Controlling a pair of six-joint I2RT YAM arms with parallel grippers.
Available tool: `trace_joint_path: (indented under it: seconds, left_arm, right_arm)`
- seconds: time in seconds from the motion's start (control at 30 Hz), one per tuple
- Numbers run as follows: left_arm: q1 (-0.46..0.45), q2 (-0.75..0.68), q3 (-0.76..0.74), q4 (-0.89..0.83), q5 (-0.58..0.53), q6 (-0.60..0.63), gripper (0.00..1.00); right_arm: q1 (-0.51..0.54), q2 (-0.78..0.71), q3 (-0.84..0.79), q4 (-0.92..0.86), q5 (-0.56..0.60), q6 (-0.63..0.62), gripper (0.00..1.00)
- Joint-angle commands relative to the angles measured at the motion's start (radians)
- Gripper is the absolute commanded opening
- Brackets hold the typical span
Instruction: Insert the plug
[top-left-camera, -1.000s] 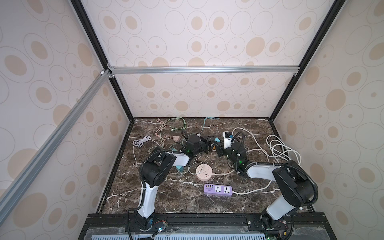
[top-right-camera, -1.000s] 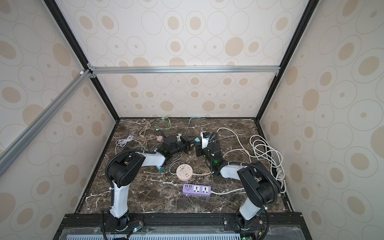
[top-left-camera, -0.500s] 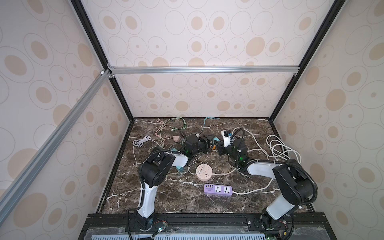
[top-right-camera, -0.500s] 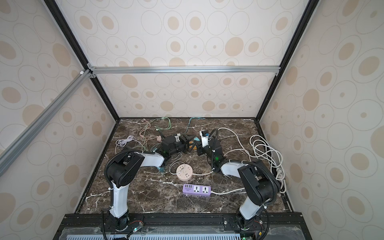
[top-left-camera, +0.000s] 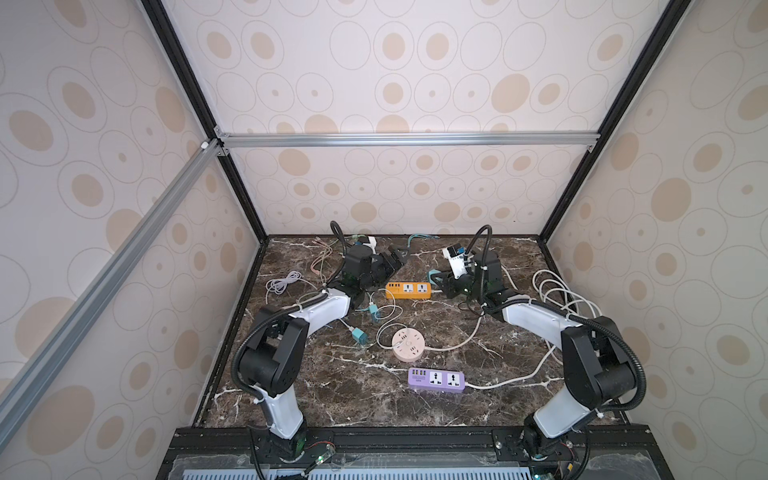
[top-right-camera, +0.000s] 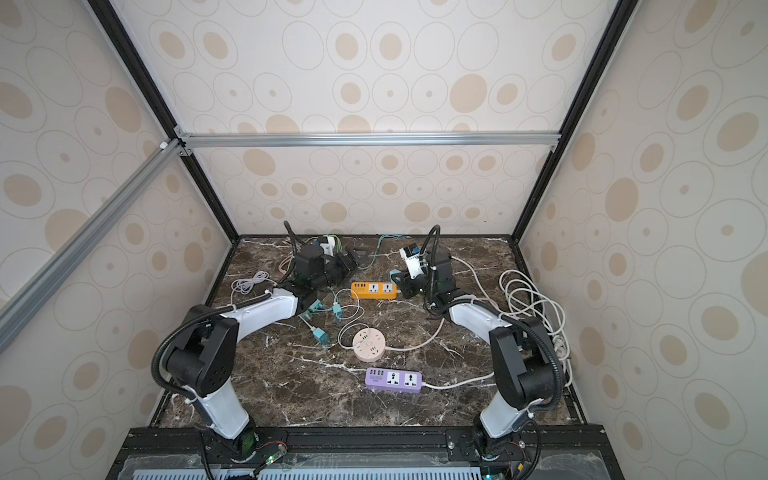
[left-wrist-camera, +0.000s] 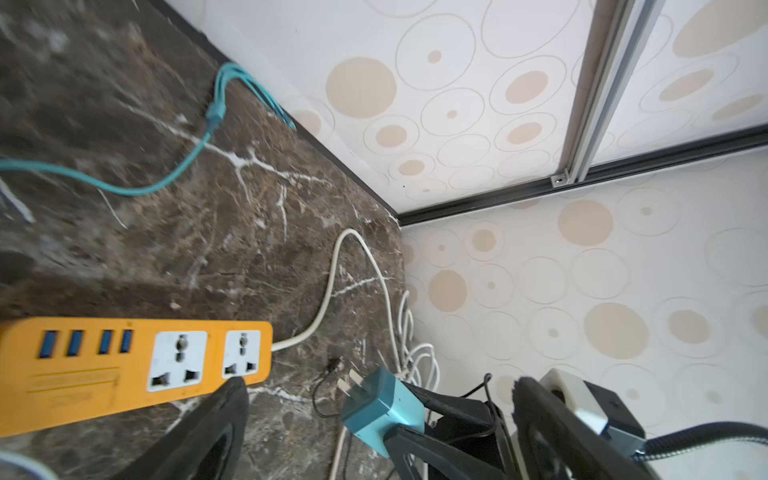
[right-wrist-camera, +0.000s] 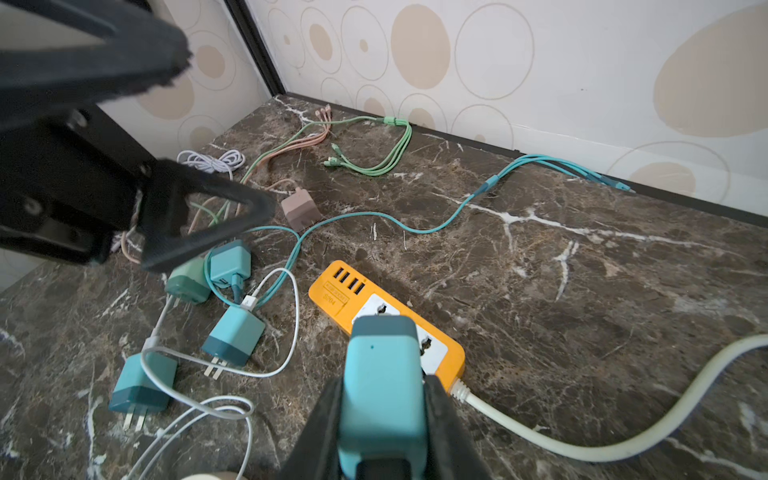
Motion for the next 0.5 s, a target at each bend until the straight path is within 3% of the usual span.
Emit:
trace_joint_path:
  seconds: [0.0,0.13,0.27,0.47]
  left_arm:
    - [-0.003,-0.076,0.036,-0.275,-0.16,0.253,0.98]
    - [0.01,-0.136,0.009,-0.353,-0.232,0.309,0.98]
    - [0.054,-0.2,-0.065,-0.351,-0.234,0.306,0.98]
    - [0.116,-0.3,-0.141,-0.397,-0.307,0.321,0.98]
  right_arm:
    - [-0.009,0.043,0.087,-0.146,-0.064,-0.135,0.0]
    - [-0.024,0.111,0.218,-0.305,-0.12,-0.279,0.0]
    - [-0.038,0.173,0.352,-0.478,-0.179,-0.459,0.0]
    - [-0.085,0.259,0.596,-0.672,-0.136,-0.626,0.0]
